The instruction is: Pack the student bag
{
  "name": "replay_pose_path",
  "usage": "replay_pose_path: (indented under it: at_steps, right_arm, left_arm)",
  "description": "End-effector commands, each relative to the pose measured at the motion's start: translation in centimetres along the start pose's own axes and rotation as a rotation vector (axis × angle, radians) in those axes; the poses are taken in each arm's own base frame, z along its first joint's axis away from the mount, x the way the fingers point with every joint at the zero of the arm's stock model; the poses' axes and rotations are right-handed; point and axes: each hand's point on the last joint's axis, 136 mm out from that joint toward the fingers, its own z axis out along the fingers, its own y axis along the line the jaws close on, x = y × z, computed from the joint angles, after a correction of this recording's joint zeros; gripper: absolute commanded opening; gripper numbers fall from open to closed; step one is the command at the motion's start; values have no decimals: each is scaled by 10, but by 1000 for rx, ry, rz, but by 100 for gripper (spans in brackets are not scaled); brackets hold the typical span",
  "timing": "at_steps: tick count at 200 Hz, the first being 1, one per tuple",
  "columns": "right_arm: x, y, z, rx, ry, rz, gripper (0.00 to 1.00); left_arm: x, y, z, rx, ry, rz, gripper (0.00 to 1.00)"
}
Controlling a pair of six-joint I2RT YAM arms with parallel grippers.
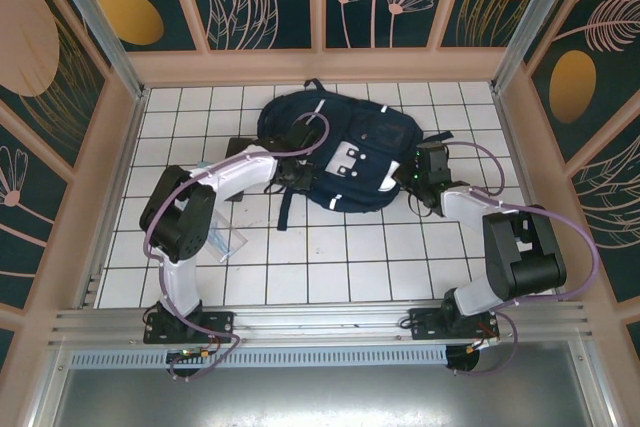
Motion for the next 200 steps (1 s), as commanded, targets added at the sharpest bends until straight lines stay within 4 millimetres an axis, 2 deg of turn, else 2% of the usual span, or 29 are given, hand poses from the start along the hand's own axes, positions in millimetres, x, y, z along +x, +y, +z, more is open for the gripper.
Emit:
replay_pose_path:
  at_steps: [1, 17, 42, 55, 76, 87, 96, 119, 135, 180, 190, 200]
  right_arm:
    - [-28, -30, -4, 122, -82, -22, 0]
    - [-38, -33, -6, 138, -107, -33, 0]
    - [-48, -33, -8, 145, -124, -49, 0]
    - [-50, -31, -8, 140, -125, -58, 0]
    - [-51, -29, -8, 132, -123, -68, 0]
    - [-52, -28, -8, 131, -125, -71, 0]
    - [-49, -25, -8, 112, -107, -73, 0]
    - [-47, -25, -8, 109, -103, -73, 0]
    - [-46, -26, -7, 108, -98, -72, 0]
    - [-44, -27, -7, 111, -94, -73, 0]
    - [-44, -27, -7, 111, -94, -74, 0]
    - [-44, -28, -7, 114, -93, -73, 0]
  left_arm:
    - [-3, 33, -11, -66, -26, 9, 0]
    - [-5, 34, -10, -40, -28, 6, 0]
    - [-5, 22, -10, 79, -23, 7, 0]
    - [-6, 19, -10, 97, -25, 13, 22]
    - [-6, 24, -7, 65, -22, 14, 49]
    - [-6, 26, -5, 56, -18, 17, 61]
    - [-7, 25, -6, 59, -21, 16, 65]
    - [-11, 18, -4, 92, -28, 12, 66]
    - [-10, 15, 3, 110, -16, 5, 63]
    - [-6, -7, 17, 235, 8, -7, 59]
    - [-7, -11, 19, 258, 7, -8, 56]
    - [-7, -14, 22, 269, 13, -9, 48]
